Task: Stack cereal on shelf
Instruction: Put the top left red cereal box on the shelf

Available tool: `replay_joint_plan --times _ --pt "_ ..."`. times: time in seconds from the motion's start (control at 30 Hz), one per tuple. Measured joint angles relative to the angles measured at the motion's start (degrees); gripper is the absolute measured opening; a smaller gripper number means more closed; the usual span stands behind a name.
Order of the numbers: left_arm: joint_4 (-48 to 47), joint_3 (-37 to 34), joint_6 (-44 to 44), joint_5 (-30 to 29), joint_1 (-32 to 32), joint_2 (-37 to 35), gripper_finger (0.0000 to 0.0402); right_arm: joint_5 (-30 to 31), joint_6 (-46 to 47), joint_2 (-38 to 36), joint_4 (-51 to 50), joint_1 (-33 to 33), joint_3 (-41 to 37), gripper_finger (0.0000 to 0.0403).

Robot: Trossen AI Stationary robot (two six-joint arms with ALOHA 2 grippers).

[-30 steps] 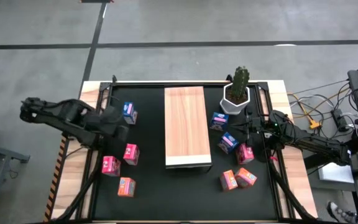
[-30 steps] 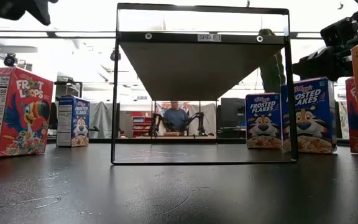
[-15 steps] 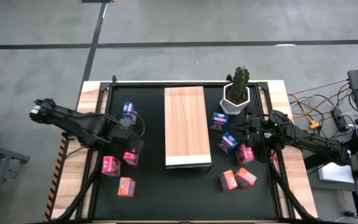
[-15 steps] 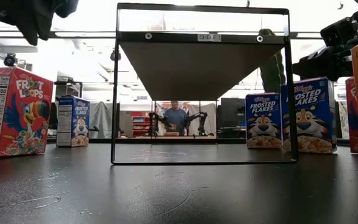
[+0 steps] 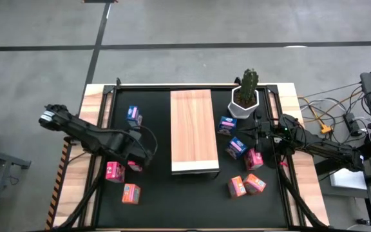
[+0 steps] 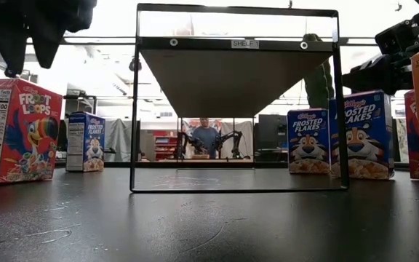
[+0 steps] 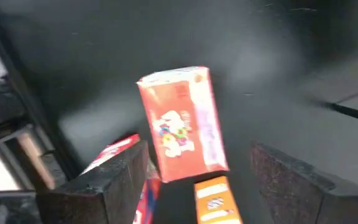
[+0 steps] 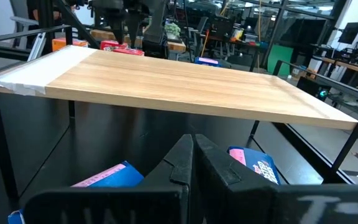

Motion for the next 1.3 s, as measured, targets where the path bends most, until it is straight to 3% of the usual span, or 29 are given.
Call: replay_joint_plan --times 0.5,1.17,1.3 --pt "-0.6 -1.0 -0.5 -3.0 -1.3 4.5 0.0236 -0.1 1.1 0.0 0.0 0.0 0.0 0.0009" --pt "3.8 -4.3 -0.4 -3.6 -1.7 4.6 0.0229 0.0 1.5 0.0 0.0 0.0 0.0 0.0009" --pt "3.8 -4.3 -0.4 -3.6 -1.7 4.6 0.02 0.0 1.5 0.0 0.0 0.0 0.0 0.0009"
